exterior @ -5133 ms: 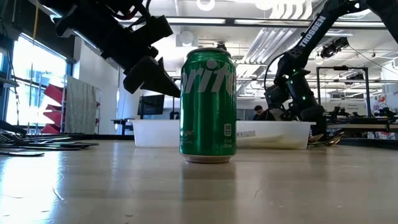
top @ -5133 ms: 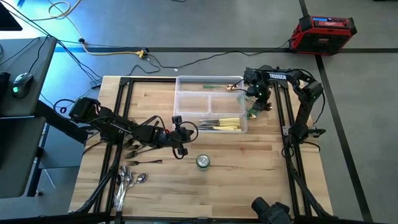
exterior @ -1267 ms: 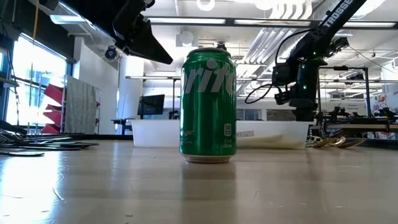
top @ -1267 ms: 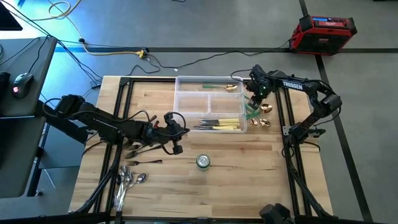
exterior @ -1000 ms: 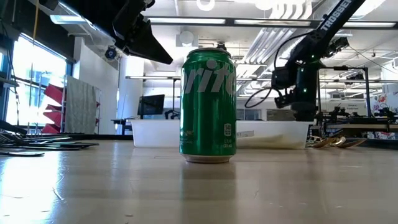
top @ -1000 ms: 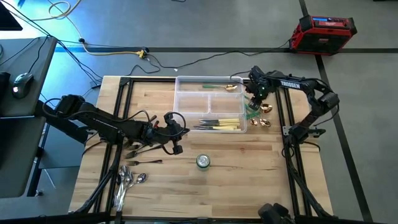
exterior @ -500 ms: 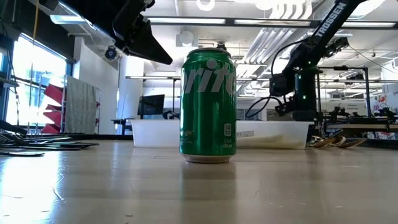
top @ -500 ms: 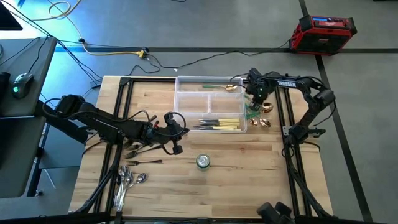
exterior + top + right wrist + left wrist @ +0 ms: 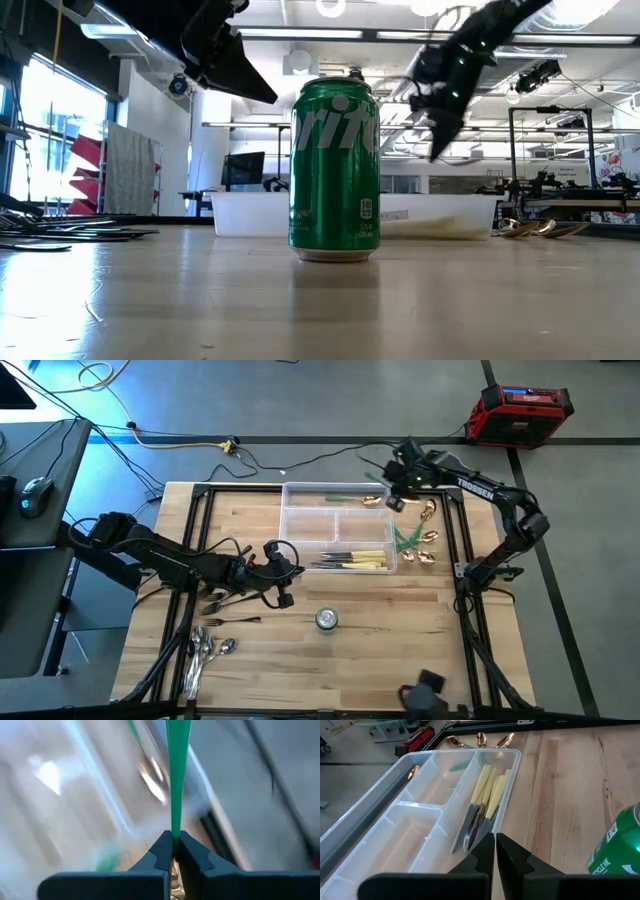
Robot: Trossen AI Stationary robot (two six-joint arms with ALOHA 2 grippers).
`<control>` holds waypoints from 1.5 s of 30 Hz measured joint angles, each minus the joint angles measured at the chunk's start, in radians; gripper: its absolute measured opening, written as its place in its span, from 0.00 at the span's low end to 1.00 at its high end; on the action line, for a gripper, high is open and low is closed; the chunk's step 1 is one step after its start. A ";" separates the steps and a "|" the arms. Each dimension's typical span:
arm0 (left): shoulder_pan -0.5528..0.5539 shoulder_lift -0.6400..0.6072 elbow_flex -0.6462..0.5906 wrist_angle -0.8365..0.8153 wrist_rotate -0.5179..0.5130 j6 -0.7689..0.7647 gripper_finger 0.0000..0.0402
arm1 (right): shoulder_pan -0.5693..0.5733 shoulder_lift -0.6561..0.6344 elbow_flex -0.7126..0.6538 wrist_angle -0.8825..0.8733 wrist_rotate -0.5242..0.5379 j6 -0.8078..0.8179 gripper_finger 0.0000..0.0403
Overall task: Sort silverware
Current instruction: Put the green spoon into the silverware tray
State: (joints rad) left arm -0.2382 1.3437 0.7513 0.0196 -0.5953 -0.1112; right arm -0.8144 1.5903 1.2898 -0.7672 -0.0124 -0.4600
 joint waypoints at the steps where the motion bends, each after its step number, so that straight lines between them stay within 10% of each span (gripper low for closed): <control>1: 0.000 0.000 0.000 0.000 0.000 0.000 0.00 | 0.022 0.011 0.011 0.018 -0.001 -0.023 0.00; 29: 0.000 0.000 0.000 -0.016 0.000 0.000 0.00 | 0.094 0.428 0.185 0.112 -0.023 -0.203 0.08; 38: 0.000 0.000 0.000 -0.021 0.000 -0.005 0.00 | 0.133 0.413 0.265 -0.012 0.224 -0.274 0.22; 45: 0.000 0.000 0.000 -0.024 -0.001 -0.008 0.00 | 0.159 0.284 0.426 -0.332 -0.020 -0.158 0.24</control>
State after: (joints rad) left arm -0.2382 1.3437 0.7513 -0.0040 -0.5965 -0.1196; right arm -0.6552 1.8747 1.7159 -1.0991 -0.0328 -0.6181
